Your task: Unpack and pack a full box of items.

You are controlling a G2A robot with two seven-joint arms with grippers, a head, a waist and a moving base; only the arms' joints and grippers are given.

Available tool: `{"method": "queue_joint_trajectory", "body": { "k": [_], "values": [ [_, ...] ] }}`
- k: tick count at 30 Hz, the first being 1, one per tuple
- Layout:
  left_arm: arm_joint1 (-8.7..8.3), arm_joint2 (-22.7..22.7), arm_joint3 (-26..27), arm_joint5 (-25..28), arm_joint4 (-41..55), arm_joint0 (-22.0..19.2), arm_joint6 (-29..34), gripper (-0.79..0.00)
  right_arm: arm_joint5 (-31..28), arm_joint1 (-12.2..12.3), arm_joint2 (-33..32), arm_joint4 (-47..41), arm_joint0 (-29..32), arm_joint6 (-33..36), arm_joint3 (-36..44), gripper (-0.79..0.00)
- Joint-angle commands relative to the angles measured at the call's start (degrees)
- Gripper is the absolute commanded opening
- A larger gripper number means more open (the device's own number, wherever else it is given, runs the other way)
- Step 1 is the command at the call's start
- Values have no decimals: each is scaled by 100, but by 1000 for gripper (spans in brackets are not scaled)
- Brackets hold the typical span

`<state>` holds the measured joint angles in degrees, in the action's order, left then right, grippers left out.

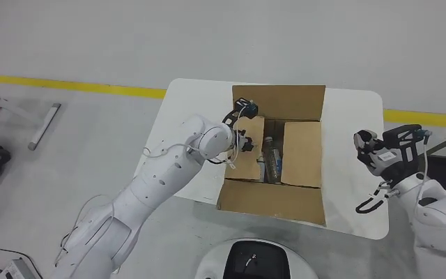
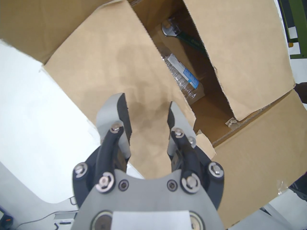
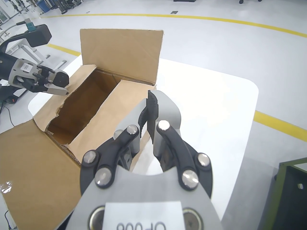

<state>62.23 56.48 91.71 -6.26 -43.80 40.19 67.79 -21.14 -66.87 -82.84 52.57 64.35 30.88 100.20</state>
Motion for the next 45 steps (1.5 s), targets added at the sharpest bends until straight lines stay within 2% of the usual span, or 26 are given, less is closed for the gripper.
{"method": "queue_joint_trajectory", "body": {
  "k": [1, 4, 8, 14, 27, 32, 36, 39, 42, 45],
  "values": [
    [-23, 127, 145, -66, -8, 45, 26, 0, 9, 2, 35, 12, -13, 0, 2, -785],
    [-70, 455, 454, -223, 136, 139, 80, 0, 20, 5, 73, 13, -36, -11, 12, -785],
    [-170, 1032, 956, -133, 385, 326, 240, 0, 42, 11, 120, 35, -74, -1, 7, -785],
    [-333, 1642, 1651, 873, 446, 728, 455, 0, 95, 5, 272, 53, -142, -26, -16, -785],
    [-338, 1672, 1639, 895, 548, 785, 452, 0, 142, 8, 416, 40, -252, -99, -55, -785],
    [-365, 1498, 1828, 1676, 136, 819, 100, 0, 132, 26, 376, 43, -141, -113, 13, -785],
    [-440, 1643, 2001, 2429, -47, 1000, 17, 0, 52, 48, 317, 86, -44, -158, 41, -785],
    [-526, 1891, 2241, 3251, -60, 1280, -56, 0, -23, 66, 268, 116, 46, -212, 43, -767],
    [-635, 2173, 2627, 4329, -256, 1631, -114, 0, -89, 84, 220, 123, 111, -189, 21, -760],
    [-753, 2516, 2830, 4770, -307, 2072, -495, 0, -113, 95, 204, 106, 130, -165, 21, -748]
  ]
}}
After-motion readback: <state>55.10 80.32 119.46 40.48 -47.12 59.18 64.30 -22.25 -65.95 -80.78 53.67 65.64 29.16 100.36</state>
